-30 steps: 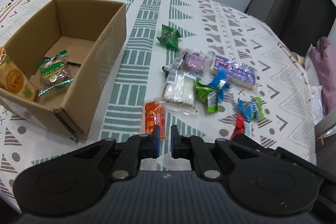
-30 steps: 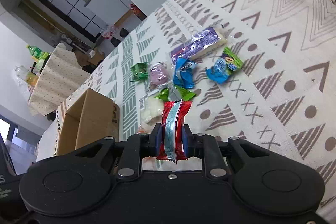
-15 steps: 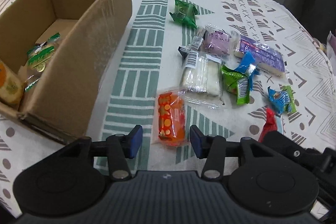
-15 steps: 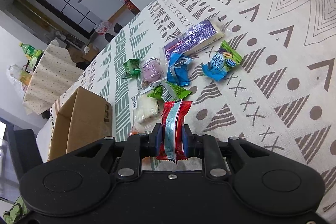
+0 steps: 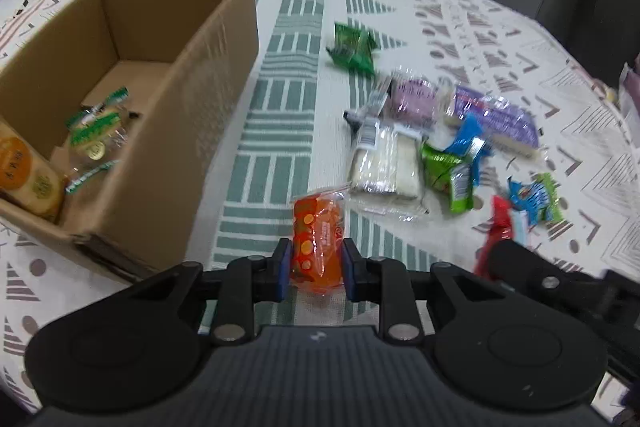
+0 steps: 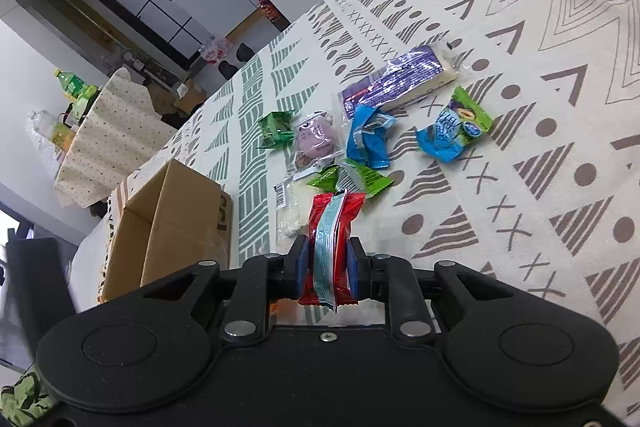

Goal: Organize snacks
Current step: 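Lift the orange candy with the left gripper toward the box while the right gripper carries the red wrapper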

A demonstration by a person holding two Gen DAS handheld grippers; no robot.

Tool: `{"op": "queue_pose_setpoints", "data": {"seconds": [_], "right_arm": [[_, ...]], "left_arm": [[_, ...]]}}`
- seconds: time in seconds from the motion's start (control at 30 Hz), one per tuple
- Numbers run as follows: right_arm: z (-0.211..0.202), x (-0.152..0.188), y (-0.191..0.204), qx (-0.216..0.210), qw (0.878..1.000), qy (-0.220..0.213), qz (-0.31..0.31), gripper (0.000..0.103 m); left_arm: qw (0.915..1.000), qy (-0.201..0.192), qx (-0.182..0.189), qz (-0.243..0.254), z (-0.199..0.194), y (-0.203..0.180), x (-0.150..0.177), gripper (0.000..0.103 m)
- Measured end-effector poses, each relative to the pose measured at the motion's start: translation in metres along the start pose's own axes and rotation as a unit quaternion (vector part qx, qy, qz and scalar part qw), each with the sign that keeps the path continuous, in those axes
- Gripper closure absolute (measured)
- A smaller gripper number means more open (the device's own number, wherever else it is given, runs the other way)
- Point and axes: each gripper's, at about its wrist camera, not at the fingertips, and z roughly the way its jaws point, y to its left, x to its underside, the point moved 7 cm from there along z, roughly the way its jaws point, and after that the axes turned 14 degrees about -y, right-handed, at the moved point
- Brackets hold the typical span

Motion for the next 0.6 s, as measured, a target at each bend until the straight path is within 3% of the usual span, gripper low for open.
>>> {"op": "queue_pose_setpoints", "data": {"seconds": [0.6], "right_arm": [[-0.013,-0.017,0.048,-0.069,0.997,-0.037,-0.028,0.083]], "left_arm": [[0.9959,-0.079,0.033,-0.028,-0.079,0.024,-0.057,0.085]]}}
